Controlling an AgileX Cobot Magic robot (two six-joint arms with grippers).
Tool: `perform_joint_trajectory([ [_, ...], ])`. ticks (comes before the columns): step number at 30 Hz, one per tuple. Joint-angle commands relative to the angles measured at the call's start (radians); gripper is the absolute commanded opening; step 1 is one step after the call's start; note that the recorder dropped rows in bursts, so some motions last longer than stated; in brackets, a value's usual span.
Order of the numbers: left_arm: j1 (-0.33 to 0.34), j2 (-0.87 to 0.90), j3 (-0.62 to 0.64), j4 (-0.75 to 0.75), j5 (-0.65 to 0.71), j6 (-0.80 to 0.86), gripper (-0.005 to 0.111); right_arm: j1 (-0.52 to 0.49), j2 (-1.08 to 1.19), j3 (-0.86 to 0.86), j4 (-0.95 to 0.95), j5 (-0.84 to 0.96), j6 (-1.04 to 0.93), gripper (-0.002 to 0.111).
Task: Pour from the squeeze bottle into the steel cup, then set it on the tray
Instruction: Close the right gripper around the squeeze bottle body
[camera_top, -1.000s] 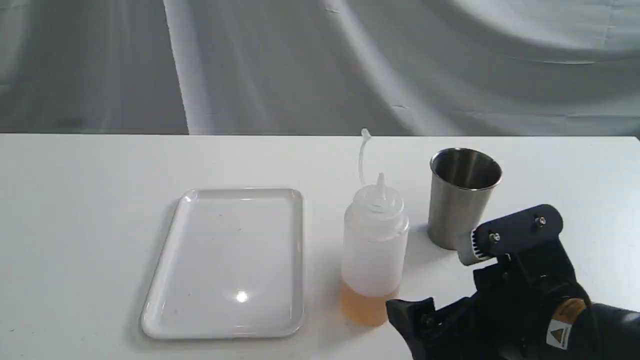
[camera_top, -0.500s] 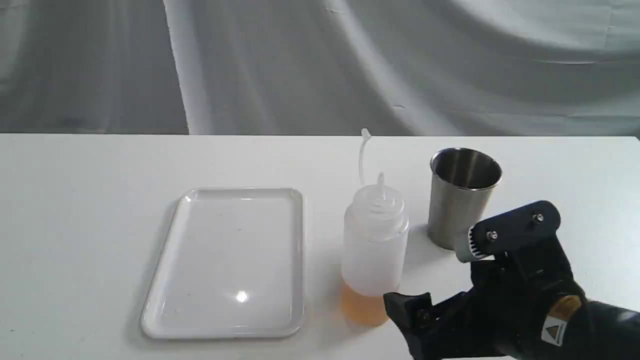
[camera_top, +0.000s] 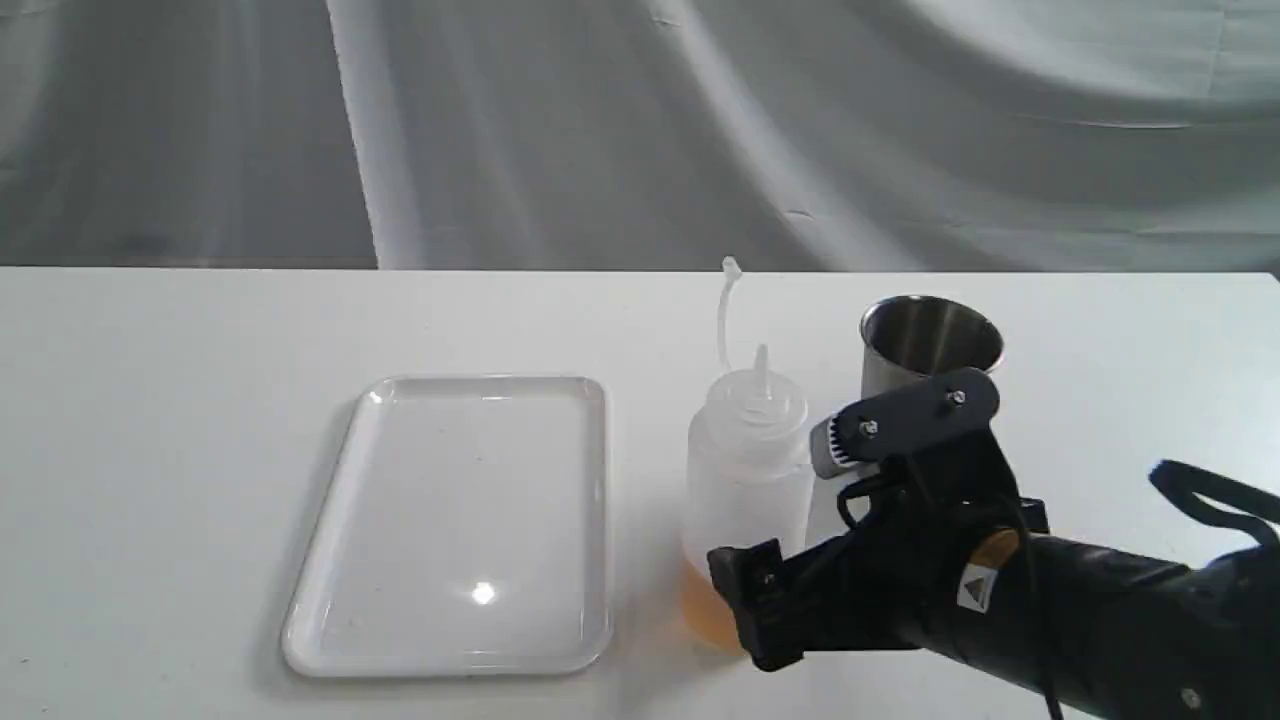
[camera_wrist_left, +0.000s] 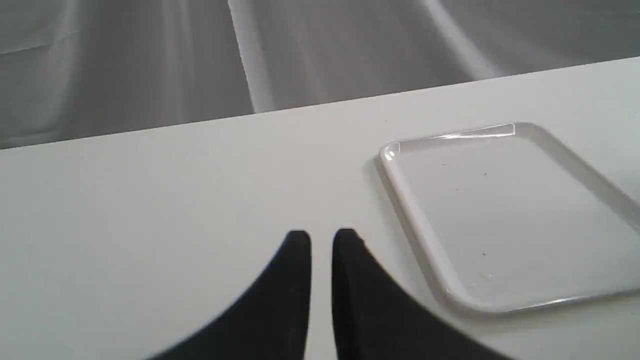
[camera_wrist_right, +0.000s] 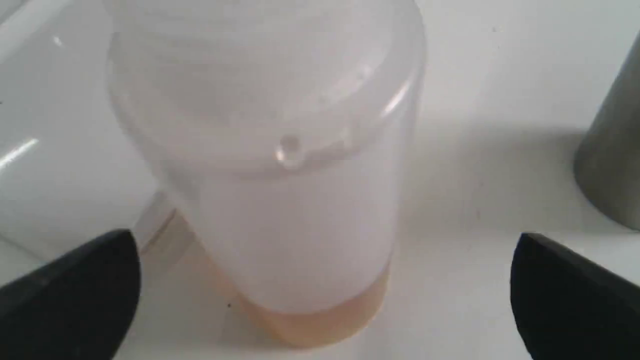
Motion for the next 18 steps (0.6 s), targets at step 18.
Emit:
perform_joint_trajectory([
  [18, -0.003, -0.005, 0.004, 0.001, -0.007, -0.002, 0.008, 0.003, 0.151, -0.167, -0.003, 0.023, -0.016, 0.105],
])
